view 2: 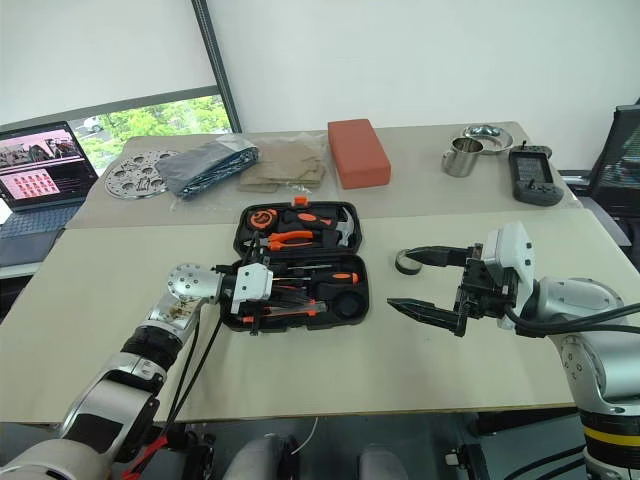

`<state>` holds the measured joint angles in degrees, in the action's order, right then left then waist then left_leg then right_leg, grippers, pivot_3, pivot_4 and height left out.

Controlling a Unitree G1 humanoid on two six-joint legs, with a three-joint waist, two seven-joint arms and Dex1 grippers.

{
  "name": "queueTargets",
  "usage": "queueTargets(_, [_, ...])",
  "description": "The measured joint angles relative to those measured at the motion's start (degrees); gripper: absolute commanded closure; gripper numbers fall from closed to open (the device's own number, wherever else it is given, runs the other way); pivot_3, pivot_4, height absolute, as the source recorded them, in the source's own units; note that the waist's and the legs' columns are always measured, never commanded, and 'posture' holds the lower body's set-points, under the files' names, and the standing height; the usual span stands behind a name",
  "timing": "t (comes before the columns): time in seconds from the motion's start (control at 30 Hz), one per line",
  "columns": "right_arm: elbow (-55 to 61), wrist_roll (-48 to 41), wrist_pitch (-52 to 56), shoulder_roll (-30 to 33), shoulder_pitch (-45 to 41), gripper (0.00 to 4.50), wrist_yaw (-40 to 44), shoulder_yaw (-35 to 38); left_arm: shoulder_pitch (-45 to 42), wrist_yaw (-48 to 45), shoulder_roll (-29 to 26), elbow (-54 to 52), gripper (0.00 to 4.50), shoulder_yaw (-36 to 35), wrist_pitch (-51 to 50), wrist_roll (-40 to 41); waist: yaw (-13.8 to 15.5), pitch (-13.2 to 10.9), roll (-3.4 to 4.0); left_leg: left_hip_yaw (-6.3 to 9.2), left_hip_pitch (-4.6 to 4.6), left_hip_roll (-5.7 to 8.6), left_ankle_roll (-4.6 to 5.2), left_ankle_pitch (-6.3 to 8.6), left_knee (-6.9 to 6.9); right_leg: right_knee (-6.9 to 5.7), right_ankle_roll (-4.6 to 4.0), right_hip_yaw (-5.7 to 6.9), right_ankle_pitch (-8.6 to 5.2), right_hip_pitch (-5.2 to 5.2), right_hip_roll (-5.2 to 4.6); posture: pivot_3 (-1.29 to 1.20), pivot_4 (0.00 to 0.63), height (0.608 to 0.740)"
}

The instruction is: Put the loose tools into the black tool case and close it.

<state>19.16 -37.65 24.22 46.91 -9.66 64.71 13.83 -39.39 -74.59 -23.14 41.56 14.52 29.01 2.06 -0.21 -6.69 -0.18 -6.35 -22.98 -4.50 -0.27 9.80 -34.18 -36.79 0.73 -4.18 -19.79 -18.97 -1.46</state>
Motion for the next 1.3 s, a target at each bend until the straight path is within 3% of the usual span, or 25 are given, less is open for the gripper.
queueTargets(0.43, [0.0,0.3,0.0,0.0,0.2,0.00,-0.4,0.0,1.3,-0.2,-0.6,-0.4,4.49,1.6,-0.2,-0.8,-0.7,0.0,0.07,0.07,0.69,-0.05,-0.01,0.01,0.10,0.01,-0.05,-0.08,-0.03,0.67,-0.04,0.00,0.150,0.740])
queueTargets(1.3, [0.0,0.5,0.0,-0.1,0.2,0.00,-0.8,0.0,-0.7,0.6,1.7,6.4,4.49,1.4,-2.6,-0.3,-0.4,0.4,0.21,0.26,0.98,0.02,-0.04,0.04,0.19,0.03,0.13,-0.03,-0.12,0.71,-0.32,0.00,0.150,0.740])
